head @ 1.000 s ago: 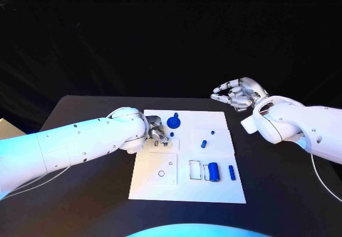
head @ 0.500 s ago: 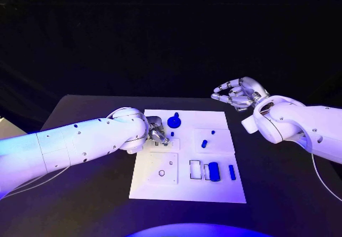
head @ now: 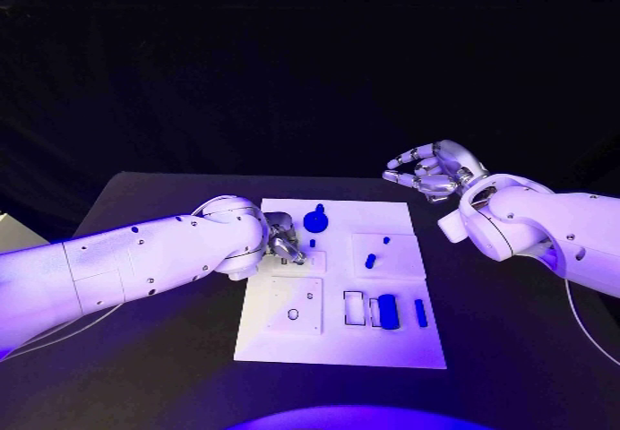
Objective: Assemble the parts on the task board
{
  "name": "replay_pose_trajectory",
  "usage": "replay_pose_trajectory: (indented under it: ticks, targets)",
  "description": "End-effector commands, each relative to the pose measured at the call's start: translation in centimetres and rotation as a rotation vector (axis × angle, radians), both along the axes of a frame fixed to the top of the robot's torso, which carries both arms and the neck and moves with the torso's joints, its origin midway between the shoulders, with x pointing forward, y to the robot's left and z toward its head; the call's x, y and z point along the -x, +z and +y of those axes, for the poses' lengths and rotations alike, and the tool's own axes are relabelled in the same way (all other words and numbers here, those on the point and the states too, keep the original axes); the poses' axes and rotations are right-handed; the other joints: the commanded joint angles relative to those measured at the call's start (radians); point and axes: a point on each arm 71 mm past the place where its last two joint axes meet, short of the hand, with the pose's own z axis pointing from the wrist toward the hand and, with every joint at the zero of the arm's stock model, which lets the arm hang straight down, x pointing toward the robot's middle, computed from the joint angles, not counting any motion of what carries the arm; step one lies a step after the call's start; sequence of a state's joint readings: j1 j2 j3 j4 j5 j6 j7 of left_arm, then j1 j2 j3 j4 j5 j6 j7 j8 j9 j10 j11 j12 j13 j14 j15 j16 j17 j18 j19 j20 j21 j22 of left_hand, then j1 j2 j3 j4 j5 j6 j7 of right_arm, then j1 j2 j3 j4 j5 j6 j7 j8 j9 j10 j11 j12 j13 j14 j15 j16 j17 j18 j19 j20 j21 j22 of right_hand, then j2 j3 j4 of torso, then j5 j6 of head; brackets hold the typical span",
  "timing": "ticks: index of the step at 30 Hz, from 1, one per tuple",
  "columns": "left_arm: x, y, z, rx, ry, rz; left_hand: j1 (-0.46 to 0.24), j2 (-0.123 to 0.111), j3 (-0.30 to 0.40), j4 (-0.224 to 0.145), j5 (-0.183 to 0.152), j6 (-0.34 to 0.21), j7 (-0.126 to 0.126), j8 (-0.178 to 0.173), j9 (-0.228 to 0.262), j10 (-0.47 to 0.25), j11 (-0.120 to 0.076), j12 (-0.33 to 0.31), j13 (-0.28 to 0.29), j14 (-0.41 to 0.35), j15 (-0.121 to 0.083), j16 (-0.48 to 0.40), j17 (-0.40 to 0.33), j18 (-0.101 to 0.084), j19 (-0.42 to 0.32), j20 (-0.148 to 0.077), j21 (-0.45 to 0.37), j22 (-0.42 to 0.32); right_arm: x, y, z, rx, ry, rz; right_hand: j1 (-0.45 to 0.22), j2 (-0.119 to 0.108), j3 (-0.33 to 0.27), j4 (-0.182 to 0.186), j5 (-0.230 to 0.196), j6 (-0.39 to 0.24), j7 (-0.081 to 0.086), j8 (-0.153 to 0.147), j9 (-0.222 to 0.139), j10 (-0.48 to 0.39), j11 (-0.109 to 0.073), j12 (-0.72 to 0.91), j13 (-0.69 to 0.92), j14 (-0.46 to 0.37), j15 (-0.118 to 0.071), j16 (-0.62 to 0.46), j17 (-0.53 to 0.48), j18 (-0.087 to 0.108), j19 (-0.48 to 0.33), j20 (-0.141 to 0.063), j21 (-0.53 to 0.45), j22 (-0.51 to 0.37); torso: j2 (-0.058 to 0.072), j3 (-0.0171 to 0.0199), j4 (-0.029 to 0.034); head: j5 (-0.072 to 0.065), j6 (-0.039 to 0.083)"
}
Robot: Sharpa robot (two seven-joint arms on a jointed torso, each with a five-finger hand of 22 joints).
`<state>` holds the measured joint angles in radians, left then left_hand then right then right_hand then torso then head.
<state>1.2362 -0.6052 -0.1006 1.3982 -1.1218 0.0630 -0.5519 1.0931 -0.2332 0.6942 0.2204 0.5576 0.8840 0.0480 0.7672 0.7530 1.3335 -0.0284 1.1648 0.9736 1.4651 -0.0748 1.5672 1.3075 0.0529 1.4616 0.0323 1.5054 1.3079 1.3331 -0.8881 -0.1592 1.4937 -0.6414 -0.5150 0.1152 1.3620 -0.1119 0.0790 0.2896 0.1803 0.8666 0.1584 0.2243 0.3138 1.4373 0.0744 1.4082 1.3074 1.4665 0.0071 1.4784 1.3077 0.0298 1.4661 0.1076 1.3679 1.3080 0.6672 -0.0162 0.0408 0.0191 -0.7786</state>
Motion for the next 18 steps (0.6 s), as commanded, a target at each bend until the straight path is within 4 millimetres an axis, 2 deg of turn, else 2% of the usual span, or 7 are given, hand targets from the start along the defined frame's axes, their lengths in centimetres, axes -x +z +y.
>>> replay_pose_trajectory:
  ticks: [1, 18]
  targets:
    - [0.16, -0.30, 0.14, -0.003, 0.006, 0.016, 0.000, 0.011, 0.209, -0.214, 0.006, 0.006, -0.002, 0.003, 0.003, 0.004, -0.001, -0.006, 0.000, 0.106, -0.008, 0.004, 0.263, -0.016, 0.006, 0.000, 0.004, 0.102, 0.09, -0.01, 0.21, 0.010, 0.021, -0.003, -0.001, 0.010, 0.005, 0.001, 0.004, -0.005, 0.001, 0.003, 0.001, -0.006, 0.000, -0.003, 0.116, 0.050, -0.009, -0.006, 0.049, 0.020, 0.010, -0.006, -0.004, 0.127, 0.000, -0.0002, 0.0006, -0.001, -0.001]
    - [0.29, -0.37, -0.12, -0.005, -0.009, 0.048, 0.002, 0.009, 0.212, -0.218, 0.006, 0.007, -0.003, 0.005, 0.007, 0.004, -0.002, -0.007, -0.002, 0.106, -0.009, 0.004, 0.263, -0.016, 0.007, -0.001, 0.004, 0.104, -0.02, -0.04, 0.36, 0.013, 0.024, -0.002, -0.001, 0.010, 0.005, 0.001, 0.004, -0.005, 0.001, 0.003, 0.001, -0.006, 0.000, -0.003, 0.116, 0.050, -0.009, -0.006, 0.049, 0.020, 0.010, -0.006, -0.004, 0.127, -0.001, 0.0013, 0.0008, 0.000, -0.009]
